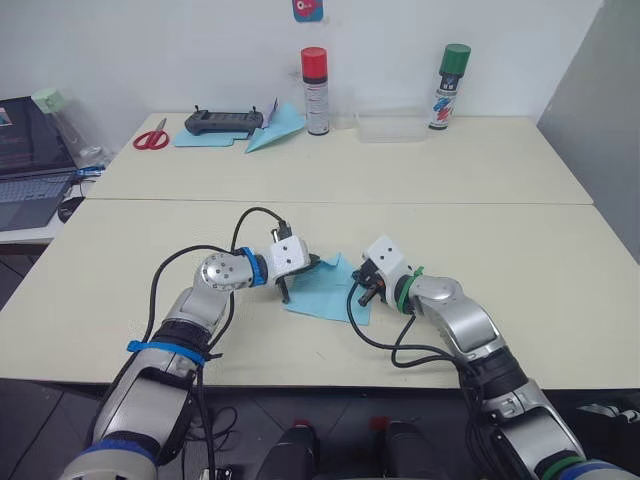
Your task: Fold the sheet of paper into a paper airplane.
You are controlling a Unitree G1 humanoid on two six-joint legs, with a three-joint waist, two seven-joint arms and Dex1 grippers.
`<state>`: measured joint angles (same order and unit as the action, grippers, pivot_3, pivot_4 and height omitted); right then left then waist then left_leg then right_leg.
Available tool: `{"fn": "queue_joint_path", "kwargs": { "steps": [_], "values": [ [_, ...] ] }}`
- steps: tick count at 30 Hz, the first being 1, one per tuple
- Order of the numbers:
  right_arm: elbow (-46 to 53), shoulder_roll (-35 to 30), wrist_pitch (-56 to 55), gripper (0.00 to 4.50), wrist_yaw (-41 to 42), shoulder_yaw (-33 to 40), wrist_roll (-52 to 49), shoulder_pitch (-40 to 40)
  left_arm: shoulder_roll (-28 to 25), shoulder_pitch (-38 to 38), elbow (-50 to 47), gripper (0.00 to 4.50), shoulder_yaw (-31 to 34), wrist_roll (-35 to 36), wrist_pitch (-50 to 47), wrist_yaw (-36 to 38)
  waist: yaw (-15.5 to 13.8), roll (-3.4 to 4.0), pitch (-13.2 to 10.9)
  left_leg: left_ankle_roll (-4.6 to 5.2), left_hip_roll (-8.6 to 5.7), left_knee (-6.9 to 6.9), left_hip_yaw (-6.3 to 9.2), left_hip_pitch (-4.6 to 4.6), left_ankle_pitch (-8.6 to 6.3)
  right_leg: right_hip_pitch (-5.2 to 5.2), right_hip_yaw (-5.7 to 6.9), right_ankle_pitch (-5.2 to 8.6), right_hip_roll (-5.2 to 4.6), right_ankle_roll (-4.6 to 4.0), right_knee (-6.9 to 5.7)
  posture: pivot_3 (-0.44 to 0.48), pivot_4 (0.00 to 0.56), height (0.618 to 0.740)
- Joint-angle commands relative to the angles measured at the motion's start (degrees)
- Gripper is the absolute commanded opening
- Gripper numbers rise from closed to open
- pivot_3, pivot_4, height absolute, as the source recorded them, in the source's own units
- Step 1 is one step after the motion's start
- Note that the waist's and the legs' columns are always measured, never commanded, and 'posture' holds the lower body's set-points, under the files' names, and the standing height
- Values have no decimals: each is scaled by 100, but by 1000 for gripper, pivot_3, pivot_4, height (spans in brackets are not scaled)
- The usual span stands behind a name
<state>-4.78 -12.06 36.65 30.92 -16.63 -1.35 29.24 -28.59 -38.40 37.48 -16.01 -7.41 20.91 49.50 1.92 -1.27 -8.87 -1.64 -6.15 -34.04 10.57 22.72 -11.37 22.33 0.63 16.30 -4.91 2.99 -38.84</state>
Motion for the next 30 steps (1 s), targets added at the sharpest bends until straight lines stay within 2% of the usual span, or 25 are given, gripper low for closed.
{"fn": "queue_joint_path", "kwargs": {
  "steps": [1, 5, 12, 22, 30],
  "values": [
    [-104, 166, -146, 0, -140, 231, -107, 190, -38, -132, 241, 19, -101, -283, 260, -104, -1, 0, 0, 0, -1, 0, 1, 0, 0, 0, 1, 0, 0, 0, -1, 0, 150, 740],
    [-537, 417, -516, 0, -324, 522, -172, 530, -19, -224, 443, 19, -122, -424, 392, -188, -4, 6, -6, 0, -5, 0, 2, 0, 1, 0, 2, 0, 0, 0, -3, 0, 150, 740],
    [-1703, 799, -1075, 0, -349, 605, -177, 1216, 8, -290, 586, 19, -144, -515, 539, -240, 2, 9, -9, 0, -7, 0, 3, 1, 1, 2, 4, -3, 4, -5, -4, 0, 150, 740],
    [-2712, 868, -1430, 0, -22, 319, 92, 1654, -74, -355, 666, 19, -239, -732, 944, -130, 10, 11, -10, 0, -12, 0, 2, 3, 1, 6, 4, -16, 13, -27, -7, 0, 150, 740],
    [-3408, 922, -1593, 0, -75, 120, 441, 1770, -76, -487, 792, 19, -265, -844, 1211, -166, 17, 12, -9, 0, -12, 1, 2, 0, 1, 6, 3, -17, 16, -28, -10, 0, 150, 740]
  ]
}}
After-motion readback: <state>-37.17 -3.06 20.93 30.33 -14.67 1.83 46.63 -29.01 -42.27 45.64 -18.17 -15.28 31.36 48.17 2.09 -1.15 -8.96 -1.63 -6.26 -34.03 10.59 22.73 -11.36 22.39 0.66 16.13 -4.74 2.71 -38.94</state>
